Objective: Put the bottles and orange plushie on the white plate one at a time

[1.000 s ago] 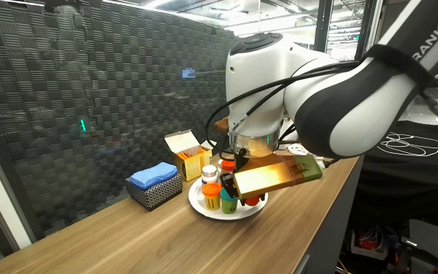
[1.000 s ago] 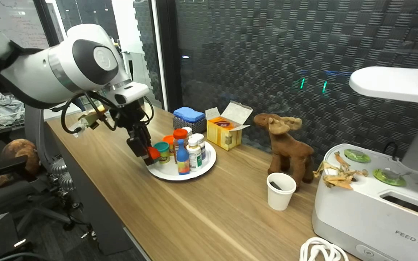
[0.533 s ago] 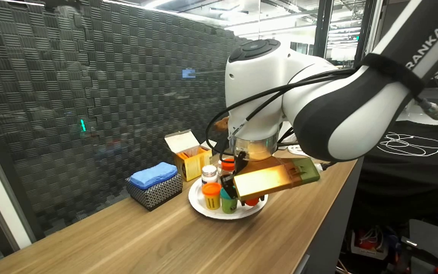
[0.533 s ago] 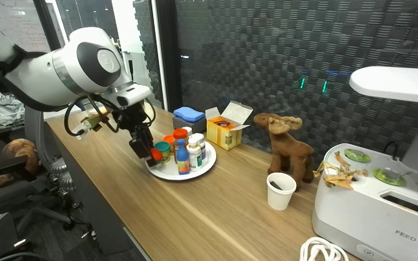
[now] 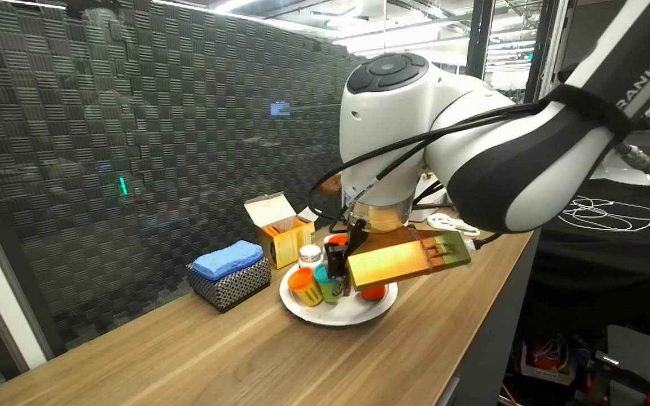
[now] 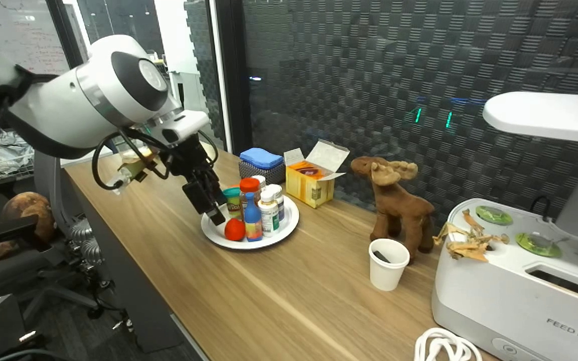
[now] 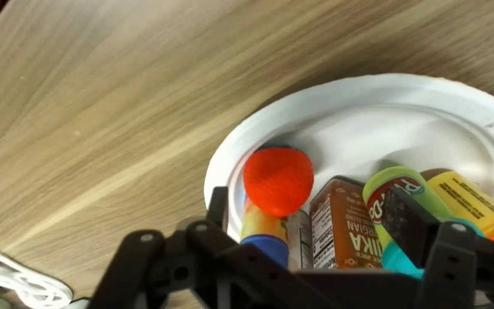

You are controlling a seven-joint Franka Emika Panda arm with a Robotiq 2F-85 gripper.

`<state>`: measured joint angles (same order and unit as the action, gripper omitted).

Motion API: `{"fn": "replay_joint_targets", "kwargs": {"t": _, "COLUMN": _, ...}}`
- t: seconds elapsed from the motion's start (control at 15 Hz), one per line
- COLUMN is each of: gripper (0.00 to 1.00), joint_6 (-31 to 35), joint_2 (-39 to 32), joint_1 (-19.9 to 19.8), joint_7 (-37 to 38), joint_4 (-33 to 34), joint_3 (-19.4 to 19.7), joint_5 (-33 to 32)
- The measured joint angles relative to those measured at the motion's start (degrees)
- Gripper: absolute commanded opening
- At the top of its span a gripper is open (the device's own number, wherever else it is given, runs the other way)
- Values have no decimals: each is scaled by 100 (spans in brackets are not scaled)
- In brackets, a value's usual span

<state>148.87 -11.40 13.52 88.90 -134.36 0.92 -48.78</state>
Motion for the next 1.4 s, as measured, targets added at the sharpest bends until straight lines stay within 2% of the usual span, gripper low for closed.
{"fn": "replay_joint_targets", "kwargs": {"t": 0.67, "gripper": 100, "joint_6": 78, "joint_2": 603, "joint_1": -1, "joint_7": 214, "joint_4": -243, "joint_3": -10, "joint_5": -640}}
{"fn": "replay_joint_targets", "kwargs": {"t": 0.93, "gripper": 100, "joint_6": 77, "joint_2": 904, "joint_1": -37, "joint_7": 201, "joint_4": -387, "joint_3": -58, "joint_5": -612}}
{"fn": "replay_joint_targets", "kwargs": {"t": 1.2, "gripper": 100, "joint_6": -90, "joint_2": 1198, "joint_1": -243, "joint_7": -927, "joint_4": -567, "joint_3": -338, "joint_5": 721}}
{"fn": "replay_joint_targets", "kwargs": {"t": 1.4, "gripper": 100, "joint_6": -784, "joint_2": 1704, "joint_1": -322, "joint_7": -1784, "joint_4": -574, "joint_3": -467, "joint_5": 1442}}
